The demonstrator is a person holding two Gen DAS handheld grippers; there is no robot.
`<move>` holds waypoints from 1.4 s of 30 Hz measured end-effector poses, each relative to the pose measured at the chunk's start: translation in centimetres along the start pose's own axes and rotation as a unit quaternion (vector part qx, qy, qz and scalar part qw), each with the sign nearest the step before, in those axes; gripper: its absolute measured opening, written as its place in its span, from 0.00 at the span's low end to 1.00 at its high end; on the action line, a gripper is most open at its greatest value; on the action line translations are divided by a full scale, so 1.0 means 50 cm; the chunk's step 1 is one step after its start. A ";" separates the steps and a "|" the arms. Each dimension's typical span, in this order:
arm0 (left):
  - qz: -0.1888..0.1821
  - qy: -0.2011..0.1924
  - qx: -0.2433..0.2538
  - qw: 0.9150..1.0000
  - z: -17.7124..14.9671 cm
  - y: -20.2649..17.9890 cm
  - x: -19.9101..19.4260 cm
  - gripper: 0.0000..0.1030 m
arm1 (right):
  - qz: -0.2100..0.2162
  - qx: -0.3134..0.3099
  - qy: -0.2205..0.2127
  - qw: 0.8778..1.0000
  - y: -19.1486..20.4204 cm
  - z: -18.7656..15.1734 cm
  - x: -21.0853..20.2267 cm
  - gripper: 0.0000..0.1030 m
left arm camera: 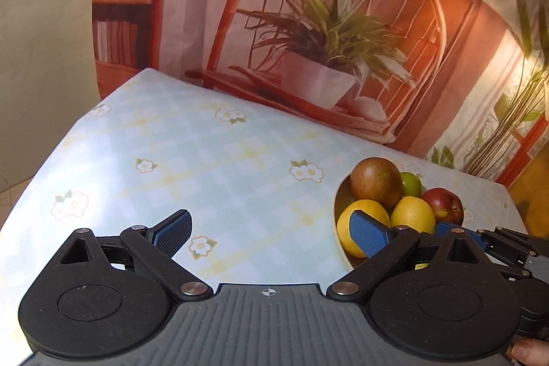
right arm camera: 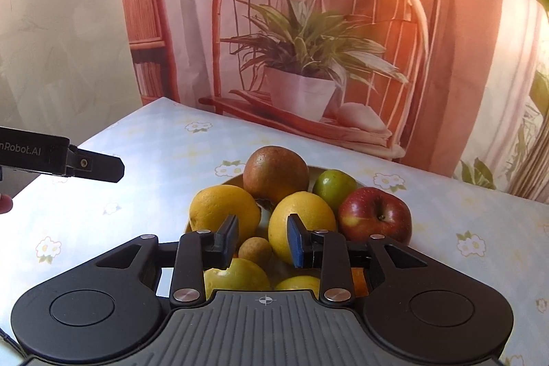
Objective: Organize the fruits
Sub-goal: 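Open the left gripper over the plate and withdraw it, then grasp the orange tangerine with the right gripper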
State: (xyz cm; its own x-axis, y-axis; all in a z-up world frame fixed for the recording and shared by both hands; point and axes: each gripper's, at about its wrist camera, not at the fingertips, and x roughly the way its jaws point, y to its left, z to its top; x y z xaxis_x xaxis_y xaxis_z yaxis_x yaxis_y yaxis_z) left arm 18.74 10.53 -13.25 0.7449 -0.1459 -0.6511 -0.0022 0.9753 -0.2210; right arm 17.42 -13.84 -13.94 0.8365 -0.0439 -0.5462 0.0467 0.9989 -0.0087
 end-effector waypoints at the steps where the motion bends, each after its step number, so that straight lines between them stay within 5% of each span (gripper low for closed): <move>1: 0.000 -0.009 0.005 1.000 -0.003 -0.009 -0.005 0.97 | -0.002 -0.001 -0.002 1.000 -0.003 -0.007 -0.009 0.28; 10: -0.033 -0.037 -0.017 0.999 -0.028 -0.048 -0.040 0.96 | -0.040 0.021 -0.047 0.998 -0.060 -0.090 -0.118 0.31; 20: -0.040 -0.012 0.005 0.999 -0.077 -0.093 -0.061 0.96 | -0.068 0.067 -0.050 0.994 -0.131 -0.204 -0.175 0.38; 36: -0.002 -0.054 0.078 0.995 -0.130 -0.176 -0.085 0.93 | -0.002 0.054 -0.018 0.998 -0.145 -0.231 -0.138 0.39; 42: -0.005 -0.035 0.101 0.994 -0.155 -0.201 -0.074 0.85 | -0.001 0.039 -0.027 0.999 -0.149 -0.247 -0.141 0.36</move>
State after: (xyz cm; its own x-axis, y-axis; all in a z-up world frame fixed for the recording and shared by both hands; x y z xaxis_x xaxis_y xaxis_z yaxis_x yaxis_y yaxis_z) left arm 10.81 0.00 -14.24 0.7887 -0.1510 -0.5959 0.1350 0.9882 -0.0716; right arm 4.44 -20.75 -20.37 0.8642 -0.0495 -0.5007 0.0899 0.9943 0.0568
